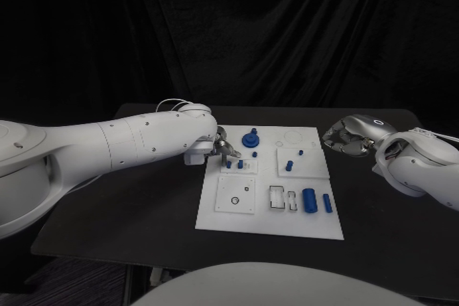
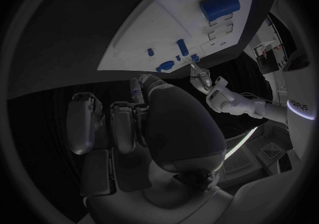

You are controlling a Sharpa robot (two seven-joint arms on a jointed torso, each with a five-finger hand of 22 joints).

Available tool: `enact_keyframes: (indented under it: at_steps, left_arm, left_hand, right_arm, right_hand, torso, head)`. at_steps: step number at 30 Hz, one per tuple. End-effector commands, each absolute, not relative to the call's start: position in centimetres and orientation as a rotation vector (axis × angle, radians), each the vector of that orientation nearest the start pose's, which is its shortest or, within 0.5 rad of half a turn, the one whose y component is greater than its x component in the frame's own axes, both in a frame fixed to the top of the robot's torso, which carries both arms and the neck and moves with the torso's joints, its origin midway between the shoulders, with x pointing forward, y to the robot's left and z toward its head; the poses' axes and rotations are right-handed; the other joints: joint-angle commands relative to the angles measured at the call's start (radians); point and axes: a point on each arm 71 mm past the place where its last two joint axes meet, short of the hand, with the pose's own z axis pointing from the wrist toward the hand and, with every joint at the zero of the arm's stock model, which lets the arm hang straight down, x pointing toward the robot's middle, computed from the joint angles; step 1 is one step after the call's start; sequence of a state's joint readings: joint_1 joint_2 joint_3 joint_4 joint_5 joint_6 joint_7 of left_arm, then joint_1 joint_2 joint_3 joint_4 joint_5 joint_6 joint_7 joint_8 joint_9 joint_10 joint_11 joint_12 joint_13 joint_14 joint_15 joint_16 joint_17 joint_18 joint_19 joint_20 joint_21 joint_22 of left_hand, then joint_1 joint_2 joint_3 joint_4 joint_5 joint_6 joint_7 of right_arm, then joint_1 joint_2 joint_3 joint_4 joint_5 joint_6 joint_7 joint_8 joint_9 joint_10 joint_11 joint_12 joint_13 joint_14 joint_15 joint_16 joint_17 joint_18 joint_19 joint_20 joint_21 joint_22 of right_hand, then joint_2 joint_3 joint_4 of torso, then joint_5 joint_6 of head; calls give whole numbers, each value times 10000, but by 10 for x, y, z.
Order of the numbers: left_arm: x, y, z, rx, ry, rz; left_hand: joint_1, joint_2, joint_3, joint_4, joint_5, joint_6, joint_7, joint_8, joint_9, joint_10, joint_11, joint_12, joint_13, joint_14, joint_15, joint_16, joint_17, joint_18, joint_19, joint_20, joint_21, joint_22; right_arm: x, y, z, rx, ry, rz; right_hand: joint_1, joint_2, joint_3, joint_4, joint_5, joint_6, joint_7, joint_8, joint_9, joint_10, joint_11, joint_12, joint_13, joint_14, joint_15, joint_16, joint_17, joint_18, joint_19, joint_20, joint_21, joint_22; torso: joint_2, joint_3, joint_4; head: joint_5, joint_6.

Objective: Assemble the parts on the task board

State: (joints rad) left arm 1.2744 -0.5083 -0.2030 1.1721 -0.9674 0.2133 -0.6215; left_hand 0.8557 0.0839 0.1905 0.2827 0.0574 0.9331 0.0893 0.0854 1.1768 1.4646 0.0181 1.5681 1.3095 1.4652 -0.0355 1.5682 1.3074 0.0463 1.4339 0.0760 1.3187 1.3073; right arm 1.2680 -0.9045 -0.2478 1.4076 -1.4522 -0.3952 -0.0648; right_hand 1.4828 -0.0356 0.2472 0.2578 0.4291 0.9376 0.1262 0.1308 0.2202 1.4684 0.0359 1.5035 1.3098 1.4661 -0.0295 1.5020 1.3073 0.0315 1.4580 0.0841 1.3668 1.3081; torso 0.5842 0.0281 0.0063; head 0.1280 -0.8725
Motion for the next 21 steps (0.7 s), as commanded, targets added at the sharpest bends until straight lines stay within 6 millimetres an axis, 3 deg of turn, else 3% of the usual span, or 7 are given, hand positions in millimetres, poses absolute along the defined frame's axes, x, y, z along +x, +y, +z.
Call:
enact_keyframes:
  at_steps: [1,6,12,14,17,19,21]
  left_arm:
    - [517,160,-268,-2132,23819,-2896]
    - [522,163,-248,-1705,20742,-4890]
    - [520,171,-216,-744,17117,-7241]
    - [518,173,-206,-220,16384,-7870]
    - [513,174,-197,632,15948,-8702]
    - [512,173,-194,1065,15900,-9099]
    - [512,171,-194,1459,15993,-9439]
  left_hand:
    - [62,157,-119,50,302,57,-49,352,409,1062,-34,27,2613,1056,-3,26,2634,113,83,4,125,1882]
    - [670,29,-403,19,1614,-294,-144,1240,1599,1062,-115,27,2613,1056,-66,26,2634,140,-14,-65,24,1844]
    - [2435,-297,-262,-332,2688,-1112,31,1652,1553,475,90,-532,2319,693,126,-207,2217,431,-1197,64,-1444,1427]
    - [3108,-351,-54,-346,2691,-1929,330,1166,1324,-2021,362,-2631,1342,-1554,438,-1552,263,773,-3131,266,-3742,807]
    - [4322,-360,427,-634,2053,-3083,587,742,1241,-8540,1228,-7588,-799,-7388,1299,-4797,-3319,796,-6225,689,-6509,241]
    - [4775,-419,732,-746,2110,-3518,617,297,820,-9886,1552,-8701,-1446,-7678,1604,-4692,-3432,685,-6575,840,-6600,263]
    - [5424,-368,1230,-1117,2131,-3484,755,125,526,-10723,1422,-9586,-2237,-7855,1423,-4636,-3596,765,-6728,819,-6536,273]
  right_arm:
    - [487,-274,-226,-1629,17197,4393]
    - [486,-276,-225,-1607,17153,4394]
    - [483,-281,-223,-1519,16948,4513]
    - [481,-283,-221,-1435,16781,4662]
    - [477,-285,-217,-1365,16386,4934]
    - [476,-286,-214,-1331,16167,5069]
    - [475,-287,-212,-1283,16009,5170]
  right_hand:
    - [6,-103,48,13,53,102,0,52,15,84,81,-62,1839,694,88,-36,1949,205,-55,41,-54,1936]
    - [2,-103,49,14,54,99,1,51,15,83,79,-63,1838,694,88,-36,1949,207,-58,42,-59,1935]
    - [-1,-103,50,16,56,93,1,50,15,73,75,-70,1831,692,87,-40,1946,206,-57,42,-57,1936]
    - [-1,-103,51,16,57,95,1,51,15,79,73,-65,1836,693,87,-38,1947,203,-51,42,-47,1939]
    - [-2,-173,44,-5,131,258,-42,156,63,112,62,-38,1862,711,76,-2,1982,192,-23,38,0,1957]
    - [12,-212,42,-28,174,351,-62,214,89,122,52,-30,1870,717,69,9,1991,185,-5,36,30,1968]
    - [18,-225,43,-36,195,378,-69,234,98,131,46,-23,1877,721,66,17,1999,179,9,33,54,1976]
  torso:
    - [-15,2,-4]
    - [-20,-1,-7]
    - [-21,-2,2]
    - [-19,-1,1]
    - [-12,-3,8]
    - [-3,-5,11]
    - [5,-4,8]
  head:
    - [-14,-2]
    - [-122,-2]
    - [-267,-2]
    - [-290,-2]
    - [-334,-2]
    - [-351,-2]
    - [-367,-2]
